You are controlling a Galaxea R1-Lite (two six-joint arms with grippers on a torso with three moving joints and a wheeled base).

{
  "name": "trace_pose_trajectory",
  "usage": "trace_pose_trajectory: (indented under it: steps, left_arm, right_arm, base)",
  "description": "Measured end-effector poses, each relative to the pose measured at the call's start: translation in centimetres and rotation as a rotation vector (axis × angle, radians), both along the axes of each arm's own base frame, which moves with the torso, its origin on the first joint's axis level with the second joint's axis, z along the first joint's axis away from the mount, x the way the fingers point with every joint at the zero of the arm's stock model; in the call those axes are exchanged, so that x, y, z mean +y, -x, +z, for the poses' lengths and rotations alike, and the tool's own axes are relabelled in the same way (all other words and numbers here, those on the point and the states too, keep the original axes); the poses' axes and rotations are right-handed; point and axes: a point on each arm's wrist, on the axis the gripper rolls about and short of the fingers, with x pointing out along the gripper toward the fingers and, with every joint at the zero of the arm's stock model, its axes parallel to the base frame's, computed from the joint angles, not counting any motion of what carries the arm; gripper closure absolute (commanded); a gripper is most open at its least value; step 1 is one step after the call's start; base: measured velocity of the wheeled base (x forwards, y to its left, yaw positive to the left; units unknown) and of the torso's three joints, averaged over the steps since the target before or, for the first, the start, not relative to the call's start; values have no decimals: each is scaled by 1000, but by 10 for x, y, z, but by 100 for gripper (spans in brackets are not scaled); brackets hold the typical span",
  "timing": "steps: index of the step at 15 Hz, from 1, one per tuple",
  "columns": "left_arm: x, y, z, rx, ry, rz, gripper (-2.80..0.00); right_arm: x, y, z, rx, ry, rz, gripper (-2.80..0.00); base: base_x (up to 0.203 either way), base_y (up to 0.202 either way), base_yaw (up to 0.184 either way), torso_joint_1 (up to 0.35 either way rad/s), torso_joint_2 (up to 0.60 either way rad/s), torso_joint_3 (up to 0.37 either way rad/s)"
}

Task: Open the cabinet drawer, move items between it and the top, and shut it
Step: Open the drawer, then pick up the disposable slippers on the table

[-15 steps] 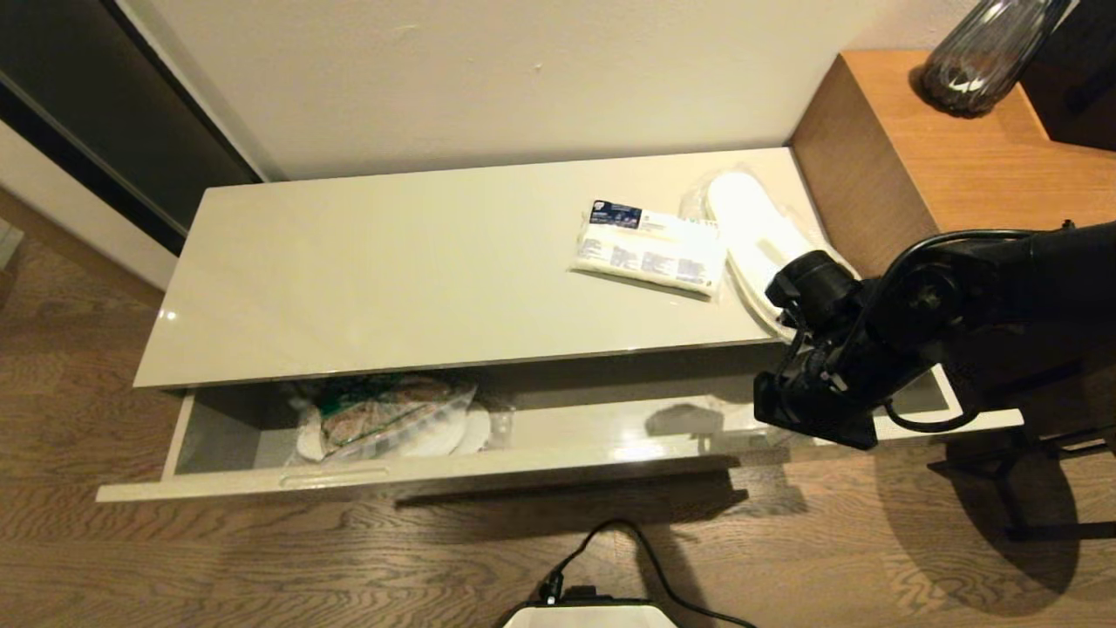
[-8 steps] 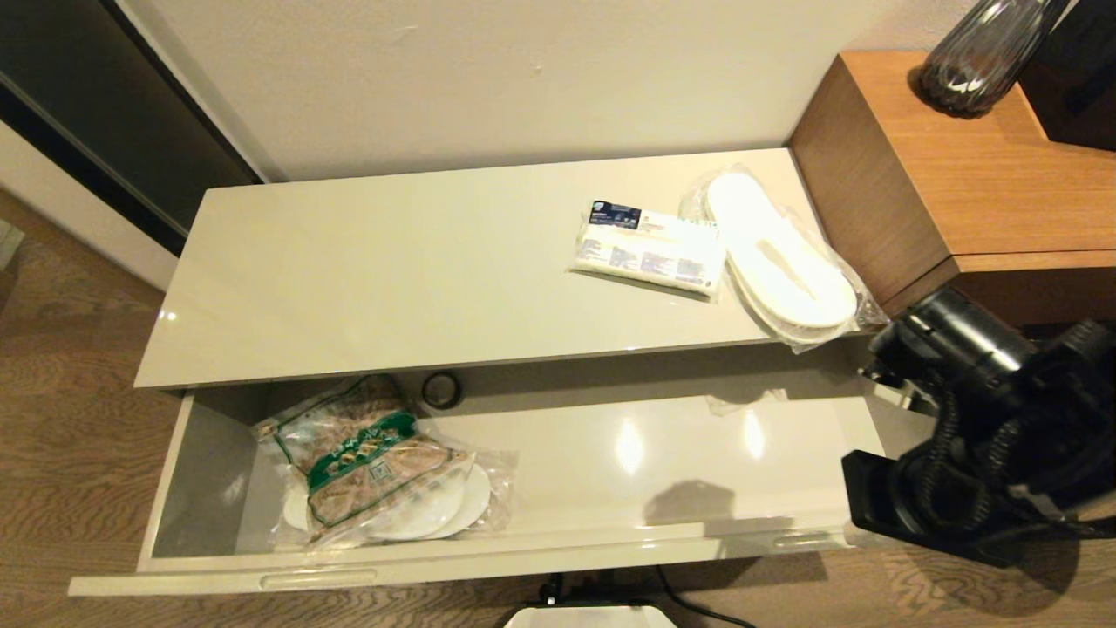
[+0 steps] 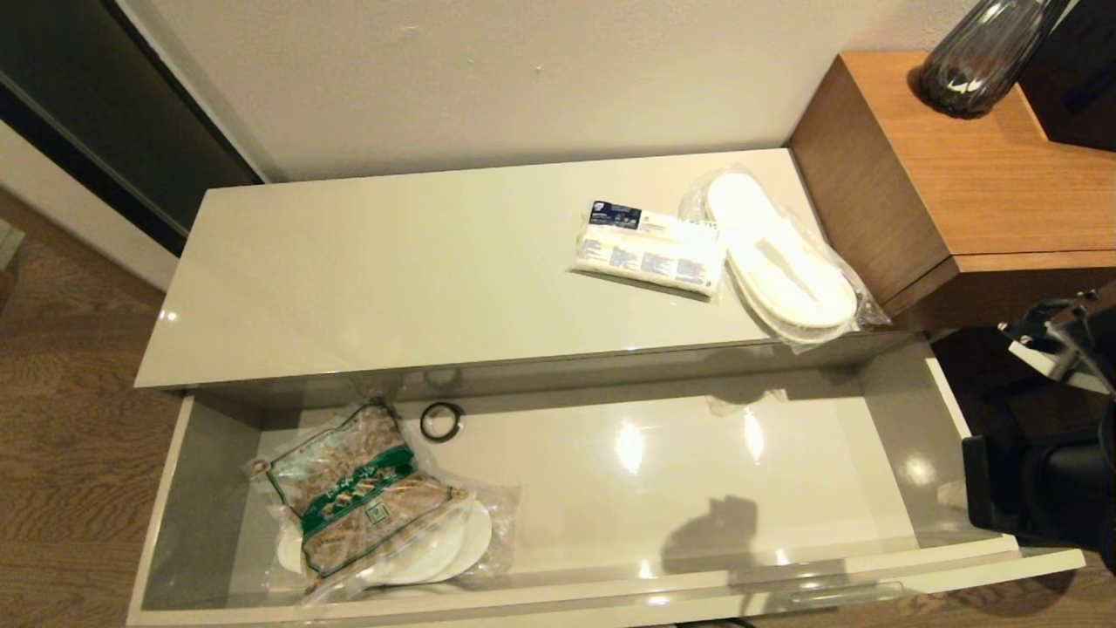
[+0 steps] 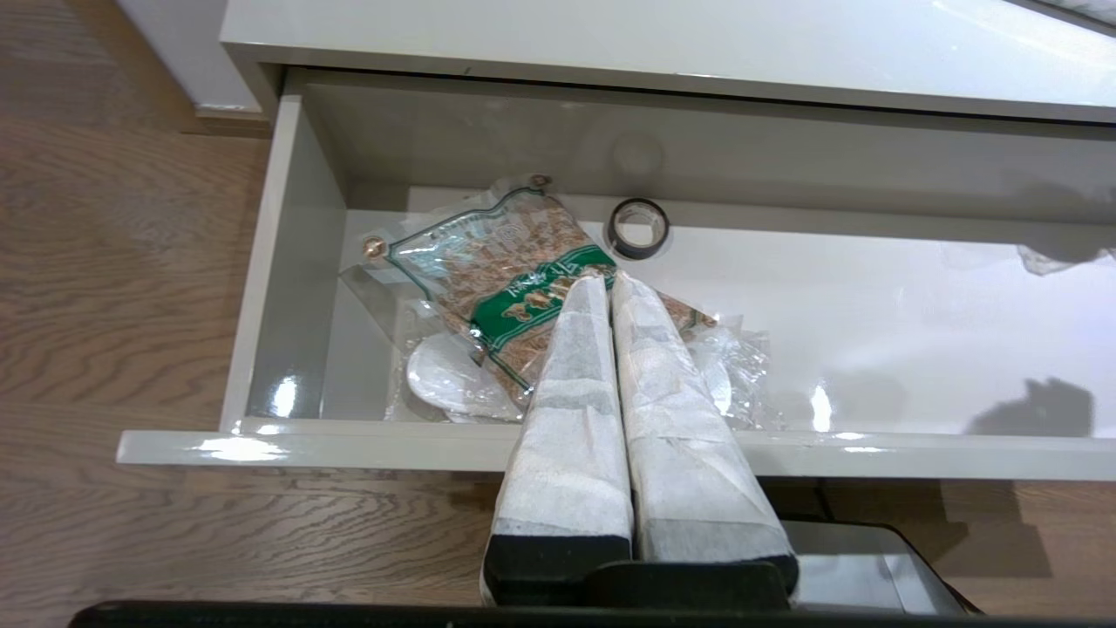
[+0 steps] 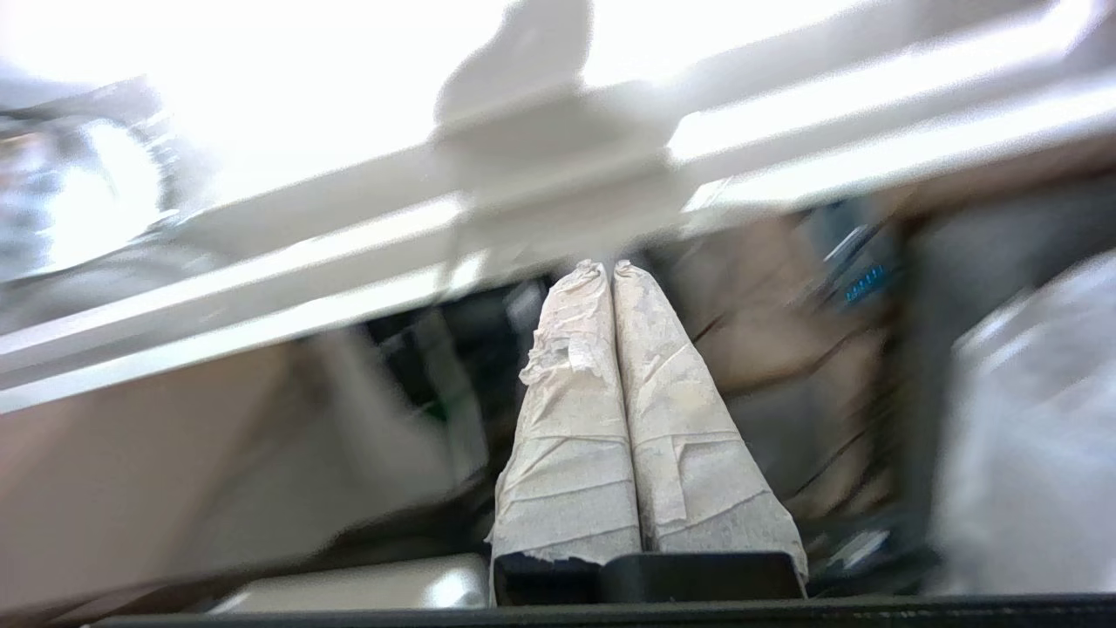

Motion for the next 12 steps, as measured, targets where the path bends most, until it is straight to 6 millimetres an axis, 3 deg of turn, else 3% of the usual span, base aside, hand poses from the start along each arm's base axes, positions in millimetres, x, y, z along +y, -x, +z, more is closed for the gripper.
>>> trace_pose_trajectory:
  steps: [5, 7, 10, 11, 12]
  left_arm:
    - [0, 0, 0, 0, 0, 0, 0]
    - [0, 0, 0, 0, 0, 0, 0]
    - [0, 0, 0, 0, 0, 1, 0]
    - [0, 0, 0, 0, 0, 0, 0]
    - [0, 0, 0, 0, 0, 0, 0]
  right_arm:
    - [2, -11, 30, -191, 185, 6, 0]
    - [5, -26, 47, -273, 183, -59, 0]
    - [-16, -64, 64, -303, 136, -235, 0]
    - [-27, -79, 67, -300, 91, -294, -280]
    - [-39, -93, 69, -288, 43, -340, -280]
  base:
    - [0, 0, 0, 0, 0, 0]
    - [0, 0, 0, 0, 0, 0]
    - [0, 0, 0, 0, 0, 0]
    - [0, 0, 0, 0, 0, 0]
    - [0, 0, 0, 0, 0, 0]
